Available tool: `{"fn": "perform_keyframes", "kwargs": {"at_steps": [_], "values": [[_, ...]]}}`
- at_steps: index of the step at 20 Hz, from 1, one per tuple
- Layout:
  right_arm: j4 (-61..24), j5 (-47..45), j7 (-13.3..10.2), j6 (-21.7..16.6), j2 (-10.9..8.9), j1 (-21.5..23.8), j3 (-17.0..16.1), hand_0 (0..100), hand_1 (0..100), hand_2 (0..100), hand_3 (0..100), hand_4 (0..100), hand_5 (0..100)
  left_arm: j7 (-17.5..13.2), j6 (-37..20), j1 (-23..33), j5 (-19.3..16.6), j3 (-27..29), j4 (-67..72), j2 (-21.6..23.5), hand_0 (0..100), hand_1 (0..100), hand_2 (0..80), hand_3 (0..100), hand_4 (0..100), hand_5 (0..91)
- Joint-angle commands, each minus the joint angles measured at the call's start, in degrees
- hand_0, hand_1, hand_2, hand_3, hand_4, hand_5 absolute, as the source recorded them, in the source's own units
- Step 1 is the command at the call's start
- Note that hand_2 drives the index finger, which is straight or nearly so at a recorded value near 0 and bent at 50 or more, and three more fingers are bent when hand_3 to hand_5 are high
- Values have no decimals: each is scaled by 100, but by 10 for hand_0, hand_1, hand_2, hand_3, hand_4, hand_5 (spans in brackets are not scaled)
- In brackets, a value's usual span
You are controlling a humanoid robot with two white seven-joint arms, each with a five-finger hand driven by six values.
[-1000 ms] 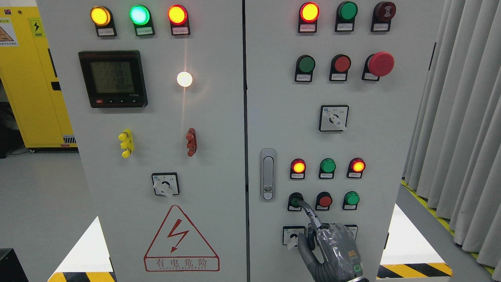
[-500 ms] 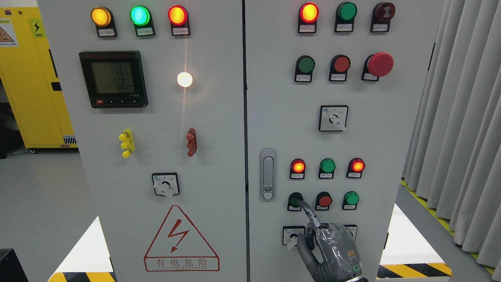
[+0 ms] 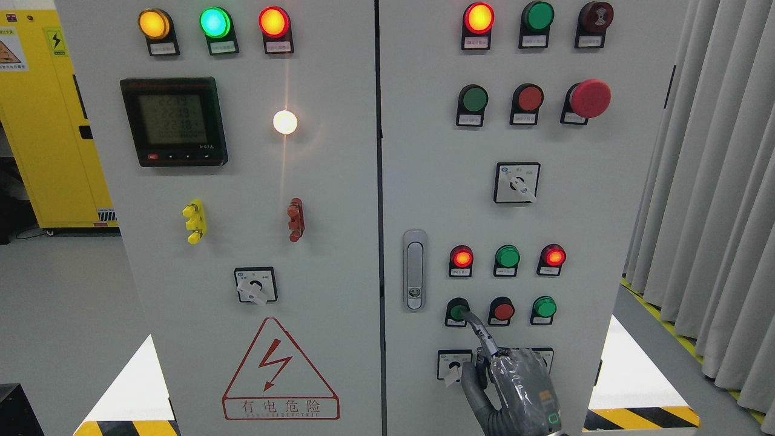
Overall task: Press green start button
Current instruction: 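Press the green push button with the right hand fingertips, then release the button and lower the right hand away from the panel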
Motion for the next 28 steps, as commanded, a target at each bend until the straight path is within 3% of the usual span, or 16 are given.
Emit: {"fn": "perform_keyframes", "kwargs": {"at_steps": [1,5,9,11,13,14,15,17,21,24,25,28], "values": [[-450,-22,-93,-92,-2,48,47,906,901,28,936,978,1000,2,2,7,0,0,5,0,120,556,0,0,0,0],[-521,-66,-102,-347,-2,127,56,927,897,25,902,981,1000,2,2,-2,0,0,5,0,120,556,0,0,0,0],[-749,-1476,-14,-339,-37,320,381,979,899,26,866,929,943,2,2,-2,0,0,5,0,120,556,0,0,0,0],[-933,-2373,82,-295,-63,469,521,981,898,54,787,852,844,2,2,-2,0,0,5,0,120,556,0,0,0,0],[-1118,-3095,380,-260,-63,592,592,921,858,98,653,753,730,2,2,-2,0,0,5,0,120,556,0,0,0,0],[-1206,-3394,486,-225,-72,654,610,923,826,100,550,668,645,2,2,-2,0,0,-4,0,120,556,0,0,0,0],[-1285,-3649,539,-172,-72,698,619,935,796,86,418,516,505,2,2,-2,0,0,5,0,120,556,0,0,0,0],[-1426,-4159,557,-128,-72,786,750,978,761,0,232,304,269,2,2,-2,0,0,-4,0,120,556,0,0,0,0],[-1567,-4662,566,-119,-72,918,768,870,612,0,55,116,99,2,2,-2,0,0,5,0,120,556,0,0,0,0],[-1567,-4733,566,-119,-72,1006,768,806,565,0,35,85,70,2,2,-2,0,0,-4,0,120,556,0,0,0,0],[-1567,-4733,566,-119,-81,1032,768,725,557,0,32,79,61,2,2,-2,0,0,-4,0,120,556,0,0,0,0],[-1567,-4733,575,-119,-81,1041,777,617,554,0,31,77,51,2,2,-2,0,0,-4,0,120,556,0,0,0,0]]}}
